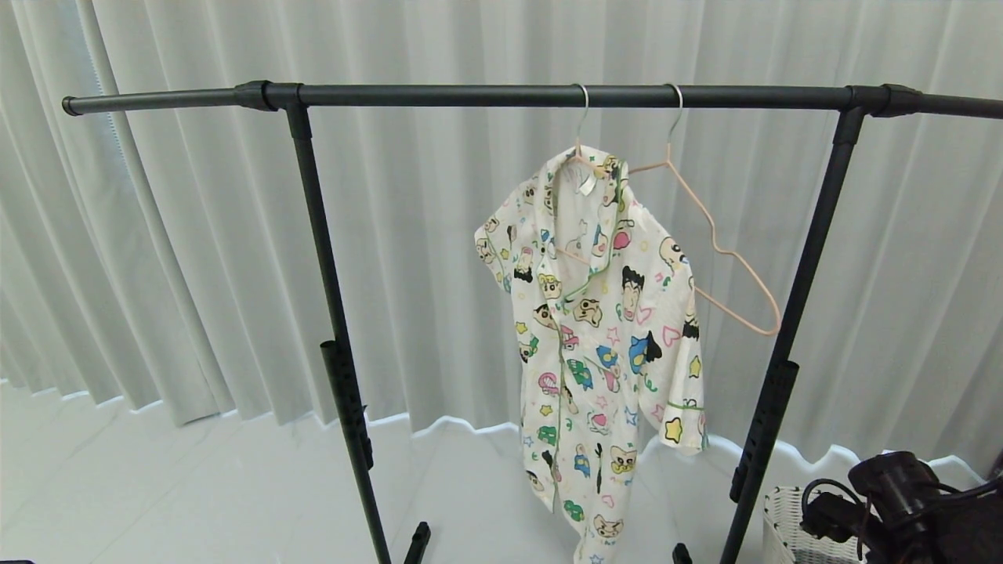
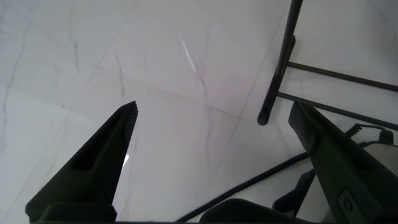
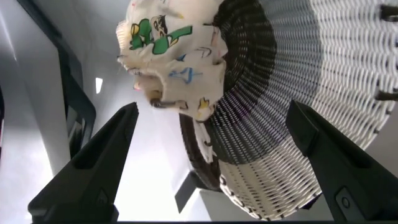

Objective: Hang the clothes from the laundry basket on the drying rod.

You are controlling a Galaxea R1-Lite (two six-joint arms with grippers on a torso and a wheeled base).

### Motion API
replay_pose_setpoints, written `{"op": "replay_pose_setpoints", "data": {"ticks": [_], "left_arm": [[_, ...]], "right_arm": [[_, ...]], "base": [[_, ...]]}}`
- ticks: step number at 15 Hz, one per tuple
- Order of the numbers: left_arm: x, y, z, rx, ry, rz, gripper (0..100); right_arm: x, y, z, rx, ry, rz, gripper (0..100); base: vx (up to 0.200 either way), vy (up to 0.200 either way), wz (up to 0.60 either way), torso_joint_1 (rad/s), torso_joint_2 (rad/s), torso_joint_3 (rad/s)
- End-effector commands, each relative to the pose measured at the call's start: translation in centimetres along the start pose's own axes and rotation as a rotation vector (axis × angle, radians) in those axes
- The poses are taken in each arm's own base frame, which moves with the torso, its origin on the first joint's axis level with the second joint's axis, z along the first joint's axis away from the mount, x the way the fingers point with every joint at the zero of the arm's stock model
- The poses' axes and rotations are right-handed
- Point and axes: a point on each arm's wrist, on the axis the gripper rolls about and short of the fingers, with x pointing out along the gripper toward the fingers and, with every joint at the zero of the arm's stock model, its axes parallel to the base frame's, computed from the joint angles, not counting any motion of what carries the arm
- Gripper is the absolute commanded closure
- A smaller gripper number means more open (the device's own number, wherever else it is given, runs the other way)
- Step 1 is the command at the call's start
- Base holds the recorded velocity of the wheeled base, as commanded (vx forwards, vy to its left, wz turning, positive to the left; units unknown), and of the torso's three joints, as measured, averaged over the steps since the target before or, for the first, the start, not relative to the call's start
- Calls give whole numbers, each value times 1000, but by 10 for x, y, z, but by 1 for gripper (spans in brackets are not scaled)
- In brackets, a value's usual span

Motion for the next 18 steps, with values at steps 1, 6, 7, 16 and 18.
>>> {"op": "replay_pose_setpoints", "data": {"ticks": [1, 6, 7, 16, 18], "left_arm": [[0, 0, 0, -1, -2, 0, 0], [0, 0, 0, 0, 1, 0, 0], [0, 0, 0, -1, 2, 0, 0], [0, 0, 0, -1, 2, -3, 0], [0, 0, 0, -1, 2, -3, 0]], "right_arm": [[13, -1, 8, -2, 22, 7, 0], [21, -4, 13, 3, 49, -37, 0], [21, -4, 13, 3, 50, -38, 0], [26, -2, 10, -18, 119, -124, 0], [27, 0, 10, -24, 126, -125, 0]], "base": [[0, 0, 0, 0, 0, 0], [0, 0, 0, 0, 0, 0], [0, 0, 0, 0, 0, 0], [0, 0, 0, 0, 0, 0], [0, 0, 0, 0, 0, 0]]}}
